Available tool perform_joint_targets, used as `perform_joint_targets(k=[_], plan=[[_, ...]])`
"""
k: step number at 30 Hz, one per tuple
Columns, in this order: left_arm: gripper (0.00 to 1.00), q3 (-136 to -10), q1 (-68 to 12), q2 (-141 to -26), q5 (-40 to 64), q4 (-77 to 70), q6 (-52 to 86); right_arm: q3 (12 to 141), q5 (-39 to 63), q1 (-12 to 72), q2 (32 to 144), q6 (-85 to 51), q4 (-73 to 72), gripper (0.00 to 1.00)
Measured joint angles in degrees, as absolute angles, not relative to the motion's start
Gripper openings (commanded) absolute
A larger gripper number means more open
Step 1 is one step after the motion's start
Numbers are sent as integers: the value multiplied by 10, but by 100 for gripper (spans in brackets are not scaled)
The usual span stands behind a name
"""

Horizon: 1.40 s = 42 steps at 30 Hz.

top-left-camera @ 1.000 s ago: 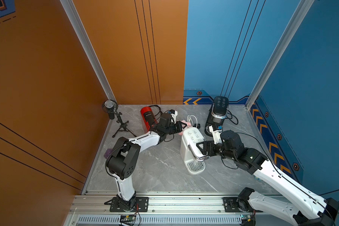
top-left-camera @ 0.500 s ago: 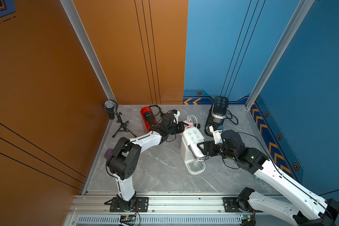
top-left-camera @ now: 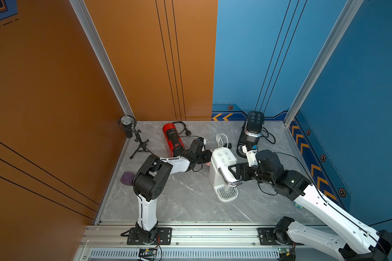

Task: Wipe the surface of a coffee machine
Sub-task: Wipe the dirt from the surface of the coffee machine.

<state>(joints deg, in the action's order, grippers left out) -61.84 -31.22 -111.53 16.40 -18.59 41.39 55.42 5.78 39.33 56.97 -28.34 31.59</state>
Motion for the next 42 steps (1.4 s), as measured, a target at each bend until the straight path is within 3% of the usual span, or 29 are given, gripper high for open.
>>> perform_joint_targets(k=[7, 23, 32, 42], plan=[[0, -609, -311, -1114, 161, -197, 414, 563, 58, 393, 575, -283, 324, 82], [0, -663, -274, -973, 234, -159, 433, 569, 58, 394, 576, -283, 330, 82], [0, -615, -301, -988, 194, -154, 424, 569, 58, 394, 576, -283, 330, 82], [0, -590, -317, -1089, 123, -159, 402, 568, 58, 394, 576, -283, 330, 82]])
